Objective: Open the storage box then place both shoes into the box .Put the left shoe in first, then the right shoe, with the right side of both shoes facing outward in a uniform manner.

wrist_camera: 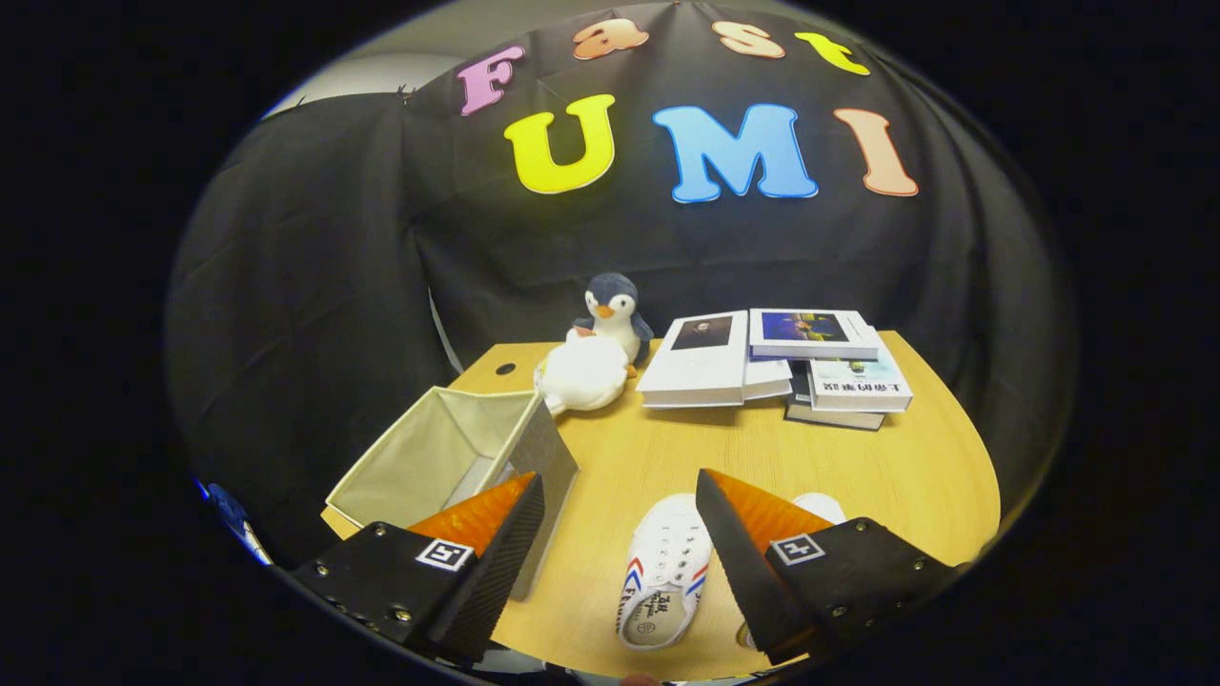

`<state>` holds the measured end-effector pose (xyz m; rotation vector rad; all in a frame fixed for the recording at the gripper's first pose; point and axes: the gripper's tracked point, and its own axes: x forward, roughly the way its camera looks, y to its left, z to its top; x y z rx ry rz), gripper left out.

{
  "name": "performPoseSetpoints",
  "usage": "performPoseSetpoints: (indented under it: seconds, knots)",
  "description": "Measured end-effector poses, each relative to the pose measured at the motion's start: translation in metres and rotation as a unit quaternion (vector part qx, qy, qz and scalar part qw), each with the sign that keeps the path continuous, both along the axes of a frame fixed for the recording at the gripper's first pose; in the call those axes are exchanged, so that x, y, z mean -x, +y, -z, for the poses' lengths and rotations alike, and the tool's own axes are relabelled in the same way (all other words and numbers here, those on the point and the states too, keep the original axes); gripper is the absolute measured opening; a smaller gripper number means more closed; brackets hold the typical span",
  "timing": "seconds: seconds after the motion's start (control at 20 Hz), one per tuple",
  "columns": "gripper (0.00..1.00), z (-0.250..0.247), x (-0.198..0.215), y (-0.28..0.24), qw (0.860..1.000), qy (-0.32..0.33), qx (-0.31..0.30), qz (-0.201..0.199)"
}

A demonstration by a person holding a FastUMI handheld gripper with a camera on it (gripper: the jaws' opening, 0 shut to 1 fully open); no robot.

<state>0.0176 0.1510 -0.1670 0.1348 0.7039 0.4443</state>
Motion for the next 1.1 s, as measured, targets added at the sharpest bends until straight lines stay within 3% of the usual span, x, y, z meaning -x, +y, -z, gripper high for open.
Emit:
performPoseSetpoints:
  seconds: [0.8,1.1]
  knots:
    - [0.98,0.129,0.031,-0.041,0.987,0.135,0.086,-0.015]
    - [0.98,0.155,0.038,-0.04,0.978,0.194,0.077,-0.011]
